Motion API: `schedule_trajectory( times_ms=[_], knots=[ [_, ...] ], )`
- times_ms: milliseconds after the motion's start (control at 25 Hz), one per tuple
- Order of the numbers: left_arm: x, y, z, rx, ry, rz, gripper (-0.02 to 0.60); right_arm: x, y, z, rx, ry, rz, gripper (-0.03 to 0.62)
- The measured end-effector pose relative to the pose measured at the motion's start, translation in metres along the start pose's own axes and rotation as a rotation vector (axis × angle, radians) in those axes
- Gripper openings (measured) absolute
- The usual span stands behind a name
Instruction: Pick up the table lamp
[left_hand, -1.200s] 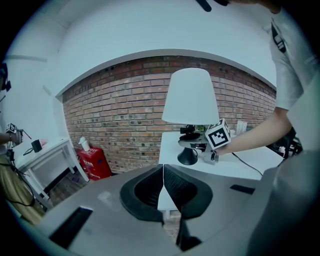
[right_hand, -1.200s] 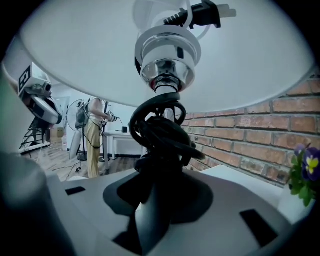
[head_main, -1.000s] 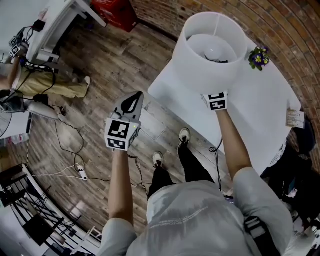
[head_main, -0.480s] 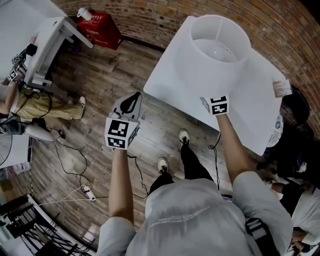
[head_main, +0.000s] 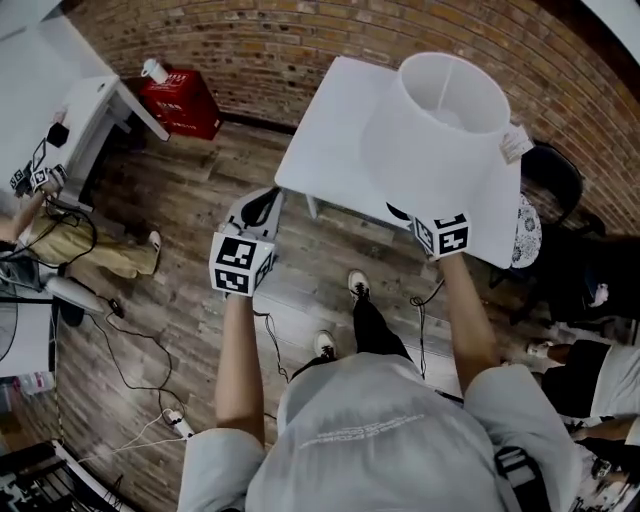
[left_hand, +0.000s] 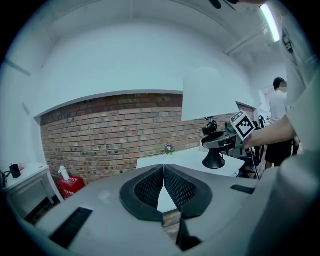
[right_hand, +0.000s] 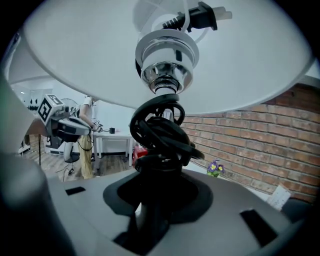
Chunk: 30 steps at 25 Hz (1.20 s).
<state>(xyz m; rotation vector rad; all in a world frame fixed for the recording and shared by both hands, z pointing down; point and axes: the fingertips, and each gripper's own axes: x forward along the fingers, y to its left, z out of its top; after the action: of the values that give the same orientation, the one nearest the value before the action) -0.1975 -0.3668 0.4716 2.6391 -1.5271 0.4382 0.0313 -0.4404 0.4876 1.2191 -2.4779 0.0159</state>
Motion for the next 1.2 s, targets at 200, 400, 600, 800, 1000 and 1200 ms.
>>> schedule_trajectory(
  times_ms=[200,400,600,800,1000,1200],
  knots=[
    [-0.031,-0.026,0.011,0.021,-0.044,-0.043,0.014,-0.063,0.022,0.008,0.002,0.003,-0.065,0.122],
    [-0.063,-0.046,0.022,0.054,-0.073,-0.063,0.012,-0.113,0.046,0.01,0.008,0.015,-0.112,0.122],
    [-0.088,-0.06,0.033,0.087,-0.099,-0.076,0.014,-0.153,0.072,0.007,0.022,0.042,-0.139,0.122],
    [-0.11,-0.073,0.044,0.117,-0.123,-0.079,0.014,-0.187,0.09,0.014,0.011,0.037,-0.158,0.122],
    [-0.125,-0.088,0.049,0.128,-0.13,-0.09,0.014,-0.216,0.101,0.024,0.001,0.017,-0.155,0.122],
    [-0.134,-0.104,0.052,0.132,-0.141,-0.103,0.014,-0.237,0.105,0.03,0.001,0.001,-0.175,0.122]
  ],
)
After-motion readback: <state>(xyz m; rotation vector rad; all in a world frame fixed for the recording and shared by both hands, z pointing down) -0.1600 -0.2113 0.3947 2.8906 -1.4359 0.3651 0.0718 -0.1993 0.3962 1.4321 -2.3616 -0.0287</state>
